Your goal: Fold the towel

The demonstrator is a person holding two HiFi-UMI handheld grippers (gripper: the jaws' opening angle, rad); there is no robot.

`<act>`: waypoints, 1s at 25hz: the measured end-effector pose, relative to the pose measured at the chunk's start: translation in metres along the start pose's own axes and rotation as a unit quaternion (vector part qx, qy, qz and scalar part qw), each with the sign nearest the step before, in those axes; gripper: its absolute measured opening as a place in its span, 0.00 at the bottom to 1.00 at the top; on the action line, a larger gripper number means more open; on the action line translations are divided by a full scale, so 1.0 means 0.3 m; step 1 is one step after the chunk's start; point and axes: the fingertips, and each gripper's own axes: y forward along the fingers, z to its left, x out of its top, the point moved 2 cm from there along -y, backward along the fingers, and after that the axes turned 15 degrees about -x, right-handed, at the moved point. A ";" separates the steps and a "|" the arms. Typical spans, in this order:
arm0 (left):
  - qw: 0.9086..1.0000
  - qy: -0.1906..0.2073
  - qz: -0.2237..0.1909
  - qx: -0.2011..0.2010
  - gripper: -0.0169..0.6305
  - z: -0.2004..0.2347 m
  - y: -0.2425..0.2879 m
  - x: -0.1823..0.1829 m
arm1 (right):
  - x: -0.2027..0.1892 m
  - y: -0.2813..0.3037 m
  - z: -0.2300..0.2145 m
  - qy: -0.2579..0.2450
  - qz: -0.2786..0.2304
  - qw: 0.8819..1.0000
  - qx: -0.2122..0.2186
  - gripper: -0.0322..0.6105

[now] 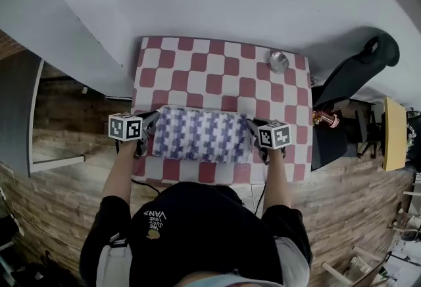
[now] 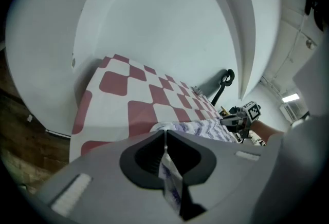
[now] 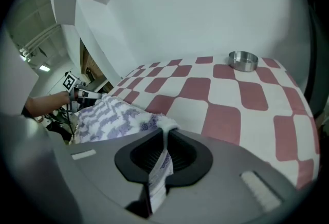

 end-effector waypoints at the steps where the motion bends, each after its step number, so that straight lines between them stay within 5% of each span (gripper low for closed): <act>1: 1.000 -0.008 -0.004 0.002 0.05 0.008 0.005 0.001 | 0.008 0.015 -0.002 -0.004 -0.003 1.000 -0.009 0.10; 6: 0.997 -0.071 -0.035 -0.021 0.06 0.044 0.042 -0.004 | 0.014 0.069 -0.030 0.012 -0.006 0.999 -0.052 0.15; 9: 0.991 -0.097 -0.092 -0.030 0.07 0.062 0.002 0.042 | 0.008 0.049 -0.083 0.027 -0.006 0.996 -0.090 0.42; 11: 0.989 -0.081 -0.119 -0.017 0.15 0.067 -0.048 0.075 | 0.001 0.012 -0.105 0.050 -0.016 0.995 -0.083 0.46; 15: 0.994 0.009 -0.109 0.029 0.23 0.034 -0.123 0.095 | -0.034 -0.069 -0.123 0.101 -0.042 0.992 -0.068 0.47; 18: 0.988 0.090 -0.107 0.062 0.26 -0.035 -0.150 0.085 | -0.094 -0.122 -0.127 0.160 -0.064 0.982 -0.078 0.47; 22: 0.968 0.209 -0.093 0.100 0.26 -0.151 -0.149 0.030 | -0.193 -0.179 -0.126 0.250 -0.104 0.959 -0.087 0.47; 25: 0.947 0.298 -0.059 0.099 0.26 -0.236 -0.112 -0.053 | -0.251 -0.214 -0.065 0.295 -0.112 0.948 -0.045 0.47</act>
